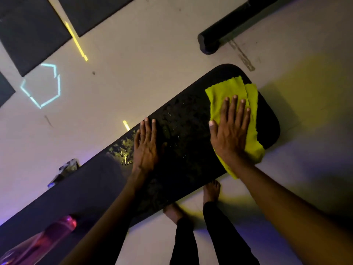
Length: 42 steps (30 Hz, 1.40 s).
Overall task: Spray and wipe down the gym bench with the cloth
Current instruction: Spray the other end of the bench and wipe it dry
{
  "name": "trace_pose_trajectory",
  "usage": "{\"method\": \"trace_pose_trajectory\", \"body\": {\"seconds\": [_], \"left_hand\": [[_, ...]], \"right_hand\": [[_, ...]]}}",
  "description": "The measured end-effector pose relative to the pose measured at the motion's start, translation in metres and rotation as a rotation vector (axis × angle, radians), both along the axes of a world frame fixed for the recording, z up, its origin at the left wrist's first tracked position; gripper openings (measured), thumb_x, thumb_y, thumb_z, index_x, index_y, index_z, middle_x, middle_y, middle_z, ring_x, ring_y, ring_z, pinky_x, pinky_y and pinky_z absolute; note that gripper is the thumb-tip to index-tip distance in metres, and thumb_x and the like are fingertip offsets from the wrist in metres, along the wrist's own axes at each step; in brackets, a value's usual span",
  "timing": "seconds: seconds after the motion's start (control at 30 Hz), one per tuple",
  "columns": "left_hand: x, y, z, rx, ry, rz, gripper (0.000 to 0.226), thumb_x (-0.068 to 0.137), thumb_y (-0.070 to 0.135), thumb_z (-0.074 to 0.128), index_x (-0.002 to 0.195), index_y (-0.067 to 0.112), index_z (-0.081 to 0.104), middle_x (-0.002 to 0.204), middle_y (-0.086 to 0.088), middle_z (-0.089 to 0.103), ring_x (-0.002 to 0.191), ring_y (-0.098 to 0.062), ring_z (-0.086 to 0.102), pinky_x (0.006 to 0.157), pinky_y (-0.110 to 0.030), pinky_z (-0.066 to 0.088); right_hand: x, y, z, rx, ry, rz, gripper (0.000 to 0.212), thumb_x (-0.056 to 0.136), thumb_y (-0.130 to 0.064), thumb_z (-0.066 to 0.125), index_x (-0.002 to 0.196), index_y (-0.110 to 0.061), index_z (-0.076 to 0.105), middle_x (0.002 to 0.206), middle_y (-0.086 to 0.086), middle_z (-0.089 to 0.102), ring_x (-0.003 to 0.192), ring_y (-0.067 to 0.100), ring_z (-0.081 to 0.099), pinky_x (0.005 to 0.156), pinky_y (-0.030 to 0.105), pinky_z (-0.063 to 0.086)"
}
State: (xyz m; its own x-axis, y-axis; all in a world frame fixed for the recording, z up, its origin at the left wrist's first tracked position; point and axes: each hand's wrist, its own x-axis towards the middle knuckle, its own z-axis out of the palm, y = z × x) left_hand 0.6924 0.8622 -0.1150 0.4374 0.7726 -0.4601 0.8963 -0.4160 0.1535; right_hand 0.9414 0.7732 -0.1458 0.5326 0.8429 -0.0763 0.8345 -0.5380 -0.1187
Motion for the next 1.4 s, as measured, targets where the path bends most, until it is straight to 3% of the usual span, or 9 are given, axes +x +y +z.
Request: {"method": "trace_pose_trajectory", "body": {"seconds": [0.17, 0.3, 0.37, 0.57, 0.7, 0.83, 0.93, 1.17, 1.4], "left_hand": [[-0.011, -0.012, -0.003, 0.006, 0.025, 0.014, 0.08, 0.101, 0.055, 0.023, 0.157, 0.014, -0.016, 0.166, -0.013, -0.021, 0.156, -0.028, -0.019, 0.13, -0.045, -0.003], [-0.012, -0.012, -0.006, 0.009, 0.006, 0.014, 0.079, 0.104, 0.053, 0.026, 0.159, 0.014, -0.015, 0.165, -0.011, -0.024, 0.155, -0.026, -0.021, 0.129, -0.042, -0.007], [-0.014, -0.012, -0.007, 0.02, -0.002, 0.012, 0.079, 0.104, 0.052, 0.028, 0.159, 0.014, -0.015, 0.163, -0.01, -0.025, 0.154, -0.026, -0.021, 0.128, -0.041, -0.008], [-0.018, -0.017, -0.003, -0.011, 0.008, 0.024, 0.079, 0.106, 0.052, 0.03, 0.153, 0.019, -0.024, 0.161, -0.01, -0.03, 0.153, -0.025, -0.024, 0.126, -0.041, -0.012], [-0.024, -0.025, -0.001, -0.009, 0.011, 0.033, 0.078, 0.106, 0.05, 0.03, 0.152, 0.02, -0.025, 0.161, -0.009, -0.03, 0.151, -0.024, -0.027, 0.122, -0.038, -0.016], [-0.035, -0.029, -0.005, 0.003, -0.011, 0.023, 0.079, 0.105, 0.051, 0.032, 0.154, 0.021, -0.022, 0.162, -0.006, -0.029, 0.151, -0.022, -0.026, 0.123, -0.038, -0.014], [-0.037, -0.028, -0.009, 0.0, -0.031, 0.019, 0.079, 0.105, 0.05, 0.034, 0.156, 0.022, -0.02, 0.162, -0.005, -0.028, 0.151, -0.022, -0.025, 0.123, -0.038, -0.014], [-0.037, -0.034, -0.006, -0.013, -0.025, 0.049, 0.08, 0.106, 0.049, 0.034, 0.156, 0.021, -0.02, 0.16, -0.005, -0.03, 0.149, -0.022, -0.027, 0.122, -0.039, -0.014], [-0.04, -0.041, -0.009, 0.02, -0.036, 0.047, 0.078, 0.106, 0.048, 0.035, 0.16, 0.018, -0.013, 0.161, -0.006, -0.027, 0.149, -0.022, -0.025, 0.125, -0.041, -0.009]], "right_hand": [[-0.013, 0.018, -0.001, -0.036, -0.011, 0.434, 0.079, 0.105, -0.056, 0.019, 0.166, -0.008, 0.002, 0.174, 0.018, 0.001, 0.161, 0.04, 0.001, 0.129, 0.06, 0.01], [0.023, 0.058, 0.0, -0.01, -0.022, 0.694, 0.074, 0.105, -0.057, 0.018, 0.167, -0.02, 0.004, 0.176, 0.006, 0.004, 0.163, 0.031, 0.004, 0.13, 0.055, 0.014], [0.026, 0.071, 0.0, 0.005, -0.011, 0.645, 0.072, 0.106, -0.056, 0.022, 0.167, -0.022, 0.006, 0.176, 0.006, 0.008, 0.163, 0.029, 0.008, 0.13, 0.053, 0.015], [-0.033, 0.016, 0.01, 0.004, 0.029, 0.061, 0.074, 0.107, -0.055, 0.018, 0.166, -0.012, 0.008, 0.175, 0.015, 0.007, 0.162, 0.037, 0.007, 0.13, 0.057, 0.01], [-0.077, -0.018, 0.008, -0.07, 0.032, 0.445, 0.078, 0.104, -0.056, 0.023, 0.166, -0.013, 0.002, 0.175, 0.014, 0.001, 0.162, 0.038, 0.0, 0.13, 0.06, 0.009], [-0.022, 0.03, 0.003, -0.024, 0.008, 0.846, 0.07, 0.105, -0.052, 0.025, 0.167, -0.024, 0.006, 0.176, 0.004, 0.006, 0.163, 0.029, 0.004, 0.131, 0.054, 0.013], [0.003, 0.064, 0.001, -0.014, -0.008, 0.794, 0.069, 0.105, -0.048, 0.03, 0.167, -0.026, 0.008, 0.176, 0.003, 0.009, 0.163, 0.027, 0.008, 0.131, 0.051, 0.013], [-0.071, -0.011, 0.003, -0.019, -0.002, 0.231, 0.071, 0.107, -0.049, 0.021, 0.166, -0.014, 0.005, 0.175, 0.015, 0.004, 0.162, 0.037, 0.004, 0.131, 0.056, 0.008], [-0.04, -0.022, -0.002, -0.042, 0.009, 0.748, 0.079, 0.103, -0.055, 0.037, 0.167, -0.022, 0.004, 0.176, 0.004, 0.001, 0.163, 0.028, 0.002, 0.13, 0.054, 0.015]]}}
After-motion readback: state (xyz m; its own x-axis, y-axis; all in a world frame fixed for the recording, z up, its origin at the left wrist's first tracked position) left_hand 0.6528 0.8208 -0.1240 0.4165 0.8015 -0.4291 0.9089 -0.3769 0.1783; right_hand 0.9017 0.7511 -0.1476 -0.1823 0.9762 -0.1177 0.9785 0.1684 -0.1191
